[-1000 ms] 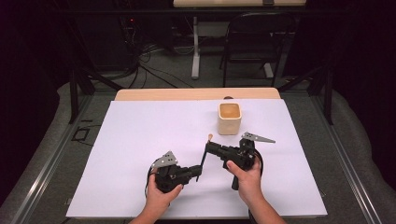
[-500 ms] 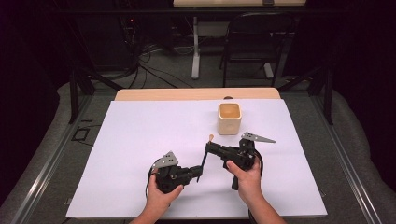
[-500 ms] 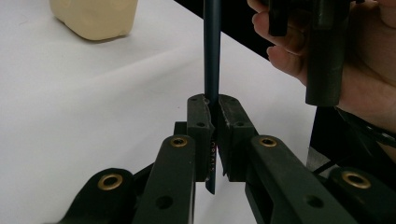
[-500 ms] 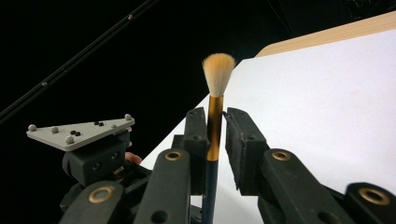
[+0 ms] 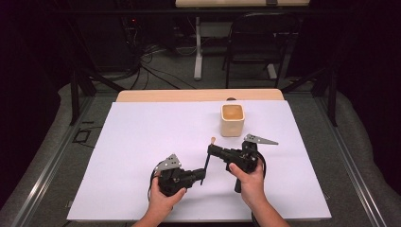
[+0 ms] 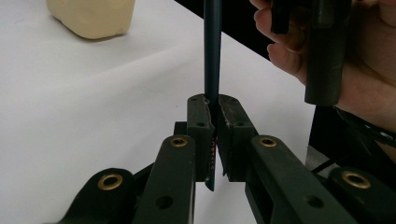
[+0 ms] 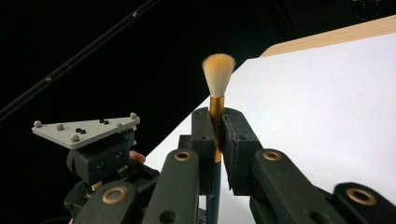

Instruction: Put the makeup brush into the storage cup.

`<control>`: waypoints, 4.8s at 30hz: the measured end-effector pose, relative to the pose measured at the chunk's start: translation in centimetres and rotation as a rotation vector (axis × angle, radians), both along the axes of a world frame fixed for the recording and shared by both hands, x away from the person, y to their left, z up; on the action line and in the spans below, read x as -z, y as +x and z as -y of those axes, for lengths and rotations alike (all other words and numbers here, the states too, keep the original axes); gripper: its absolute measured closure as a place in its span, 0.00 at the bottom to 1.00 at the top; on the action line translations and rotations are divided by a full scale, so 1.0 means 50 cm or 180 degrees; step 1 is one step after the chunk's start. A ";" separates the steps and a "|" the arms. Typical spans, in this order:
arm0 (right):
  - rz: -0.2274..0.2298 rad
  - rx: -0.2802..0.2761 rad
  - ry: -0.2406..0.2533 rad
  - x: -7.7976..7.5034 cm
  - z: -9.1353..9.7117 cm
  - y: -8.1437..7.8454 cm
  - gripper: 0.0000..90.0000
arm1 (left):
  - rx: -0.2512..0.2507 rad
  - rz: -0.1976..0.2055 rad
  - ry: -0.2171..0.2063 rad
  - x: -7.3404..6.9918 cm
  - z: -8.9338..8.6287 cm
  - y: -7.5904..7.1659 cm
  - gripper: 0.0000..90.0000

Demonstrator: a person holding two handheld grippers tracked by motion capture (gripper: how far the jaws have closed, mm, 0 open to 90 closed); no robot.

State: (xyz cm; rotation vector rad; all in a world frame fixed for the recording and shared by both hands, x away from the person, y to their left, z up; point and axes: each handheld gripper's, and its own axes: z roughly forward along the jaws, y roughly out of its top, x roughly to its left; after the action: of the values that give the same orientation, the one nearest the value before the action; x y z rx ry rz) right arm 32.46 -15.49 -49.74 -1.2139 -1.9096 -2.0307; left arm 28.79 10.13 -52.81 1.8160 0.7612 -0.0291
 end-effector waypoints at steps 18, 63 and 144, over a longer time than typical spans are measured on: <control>0.0027 0.0000 0.0019 -0.005 0.006 0.000 0.93 | 0.0041 0.0020 0.0000 0.001 0.000 0.000 0.89; 0.0622 0.0232 -0.0617 -0.034 0.026 -0.016 0.93 | -0.0290 -0.0053 0.0131 0.014 -0.041 0.028 0.45; 0.1090 0.1010 -0.1252 -0.088 0.135 0.013 0.93 | -0.0978 -0.0132 0.0684 0.014 -0.131 0.072 0.43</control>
State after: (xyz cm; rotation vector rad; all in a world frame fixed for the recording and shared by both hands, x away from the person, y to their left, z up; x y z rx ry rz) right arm 33.12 -22.25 -45.32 -1.4020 -2.5142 -2.2014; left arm 32.37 16.70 -53.53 1.8842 1.1004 0.2241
